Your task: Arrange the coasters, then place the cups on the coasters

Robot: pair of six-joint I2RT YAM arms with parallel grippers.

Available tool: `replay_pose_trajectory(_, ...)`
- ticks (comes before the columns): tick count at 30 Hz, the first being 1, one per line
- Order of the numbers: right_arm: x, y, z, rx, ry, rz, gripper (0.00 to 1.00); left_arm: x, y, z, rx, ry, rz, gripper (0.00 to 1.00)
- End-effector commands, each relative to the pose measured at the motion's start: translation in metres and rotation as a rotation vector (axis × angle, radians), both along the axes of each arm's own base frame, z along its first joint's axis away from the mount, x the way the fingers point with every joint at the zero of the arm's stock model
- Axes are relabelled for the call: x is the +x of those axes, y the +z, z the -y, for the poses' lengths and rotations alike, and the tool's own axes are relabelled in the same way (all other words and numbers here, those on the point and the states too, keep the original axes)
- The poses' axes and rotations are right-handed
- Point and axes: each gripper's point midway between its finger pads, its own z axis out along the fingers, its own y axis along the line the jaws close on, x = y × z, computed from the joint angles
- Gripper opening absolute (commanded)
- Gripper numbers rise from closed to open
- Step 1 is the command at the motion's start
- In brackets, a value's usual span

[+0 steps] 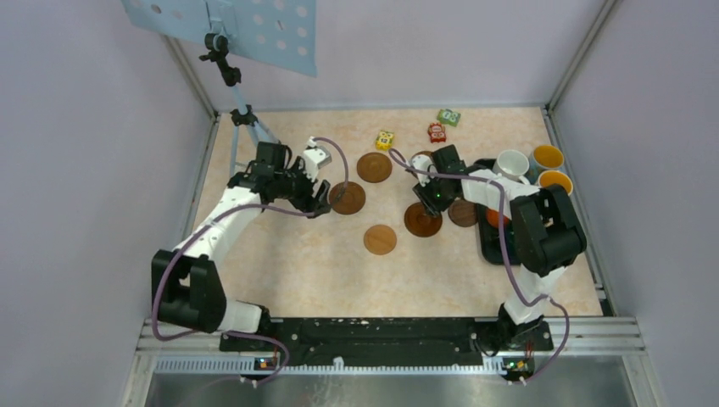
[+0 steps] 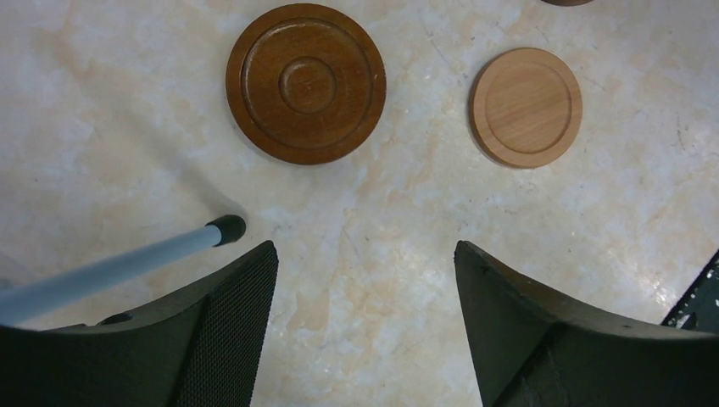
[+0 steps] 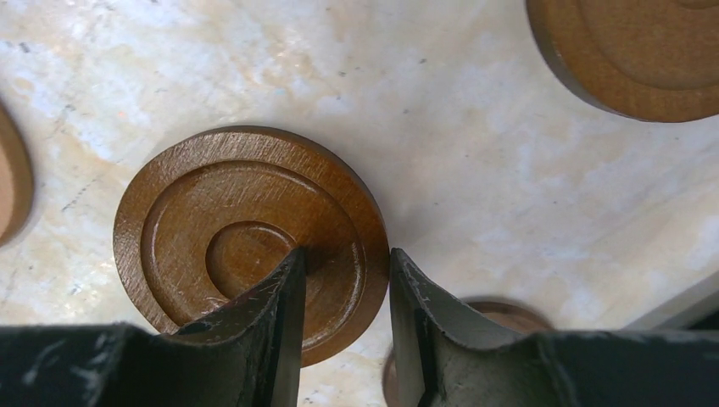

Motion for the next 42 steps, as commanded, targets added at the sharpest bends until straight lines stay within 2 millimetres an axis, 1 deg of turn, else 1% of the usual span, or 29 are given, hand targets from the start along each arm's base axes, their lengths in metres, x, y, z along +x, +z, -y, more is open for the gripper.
replay_pose_trajectory(1, 0.029, 0.003, 0.014, -0.041, -0.03, 0.06, 0.3, 0.035, 0.01, 0.016, 0.046, 0.025, 0.077, 0.8)
replay_pose_trajectory(4, 0.039, 0.004, 0.018, -0.039, -0.049, 0.065, 0.3, 0.049, 0.002, 0.027, 0.082, 0.037, 0.081, 0.77)
replay_pose_trajectory(5, 0.043, 0.005, 0.019, -0.037, -0.054, 0.069, 0.3, 0.053, -0.007, 0.03, 0.102, 0.041, 0.062, 0.75)
replay_pose_trajectory(7, 0.05, 0.006, 0.021, -0.039, -0.068, 0.075, 0.3, 0.06, -0.02, 0.035, 0.139, 0.039, 0.051, 0.74)
replay_pose_trajectory(9, 0.056, 0.006, 0.024, -0.042, -0.08, 0.079, 0.3, 0.067, -0.034, 0.036, 0.18, 0.049, 0.033, 0.73)
replay_pose_trajectory(11, 0.059, 0.005, 0.027, -0.044, -0.088, 0.073, 0.3, 0.075, -0.043, 0.035, 0.209, 0.061, 0.018, 0.73)
replay_pose_trajectory(14, 0.062, 0.004, 0.03, -0.05, -0.087, 0.076, 0.3, 0.081, -0.06, 0.031, 0.248, 0.096, -0.034, 0.77)
replay_pose_trajectory(16, 0.061, 0.005, 0.031, -0.053, -0.085, 0.073, 0.31, 0.084, -0.069, 0.033, 0.251, 0.105, -0.054, 0.77)
replay_pose_trajectory(18, 0.063, 0.011, 0.031, -0.041, -0.085, 0.077, 0.33, 0.086, -0.077, 0.034, 0.252, 0.109, -0.075, 0.76)
replay_pose_trajectory(19, 0.063, 0.016, 0.029, -0.029, -0.083, 0.08, 0.36, 0.087, -0.081, 0.034, 0.254, 0.11, -0.083, 0.75)
replay_pose_trajectory(21, 0.063, 0.028, 0.026, -0.002, -0.081, 0.088, 0.42, 0.087, -0.087, 0.035, 0.259, 0.11, -0.1, 0.74)
replay_pose_trajectory(24, 0.062, 0.049, 0.021, 0.037, -0.084, 0.108, 0.48, 0.085, -0.098, 0.038, 0.257, 0.099, -0.136, 0.71)
replay_pose_trajectory(27, 0.057, 0.07, 0.021, 0.078, -0.089, 0.111, 0.51, 0.084, -0.11, 0.039, 0.26, 0.097, -0.164, 0.69)
replay_pose_trajectory(31, 0.045, 0.076, 0.033, 0.063, -0.086, 0.104, 0.51, 0.084, -0.117, 0.044, 0.25, 0.087, -0.185, 0.65)
replay_pose_trajectory(34, 0.036, 0.072, 0.048, 0.024, -0.086, 0.094, 0.48, 0.085, -0.119, 0.049, 0.249, 0.077, -0.184, 0.62)
replay_pose_trajectory(37, 0.023, 0.064, 0.059, 0.007, -0.09, 0.058, 0.44, 0.084, -0.12, 0.054, 0.249, 0.069, -0.186, 0.6)
replay_pose_trajectory(42, 0.009, 0.05, 0.065, -0.016, -0.079, 0.033, 0.4, 0.082, -0.121, 0.06, 0.244, 0.061, -0.188, 0.59)
